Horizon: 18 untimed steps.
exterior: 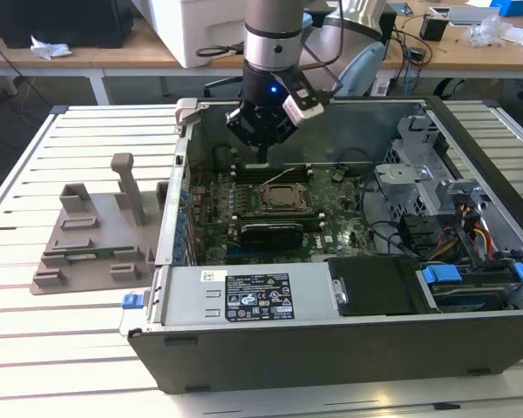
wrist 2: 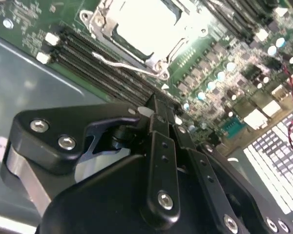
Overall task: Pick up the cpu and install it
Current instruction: 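Install the first cpu locking lever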
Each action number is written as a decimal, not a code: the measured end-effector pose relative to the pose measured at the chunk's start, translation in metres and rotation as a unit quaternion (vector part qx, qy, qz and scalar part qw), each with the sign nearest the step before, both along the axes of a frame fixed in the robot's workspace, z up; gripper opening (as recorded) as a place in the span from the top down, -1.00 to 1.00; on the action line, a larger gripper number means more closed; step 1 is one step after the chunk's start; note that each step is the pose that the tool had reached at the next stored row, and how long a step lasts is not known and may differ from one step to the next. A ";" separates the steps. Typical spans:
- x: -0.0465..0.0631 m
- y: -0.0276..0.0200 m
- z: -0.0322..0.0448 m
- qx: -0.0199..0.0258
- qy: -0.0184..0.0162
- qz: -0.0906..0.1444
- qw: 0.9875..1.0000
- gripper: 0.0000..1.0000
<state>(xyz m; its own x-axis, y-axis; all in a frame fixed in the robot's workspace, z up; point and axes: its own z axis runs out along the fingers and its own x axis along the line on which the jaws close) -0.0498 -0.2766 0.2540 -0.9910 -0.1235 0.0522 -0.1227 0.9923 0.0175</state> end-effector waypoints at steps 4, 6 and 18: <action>0.003 0.0000 -0.0089 0.000 0.002 0.000 1.000 0.79; 0.005 0.0000 -0.0129 0.000 0.003 0.000 1.000 0.79; 0.034 0.0002 -0.0339 0.000 0.009 -0.001 1.000 0.79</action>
<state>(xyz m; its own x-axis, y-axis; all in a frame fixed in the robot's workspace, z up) -0.0158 -0.2764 0.2201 -0.9902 -0.1213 0.0693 -0.1202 0.9926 0.0196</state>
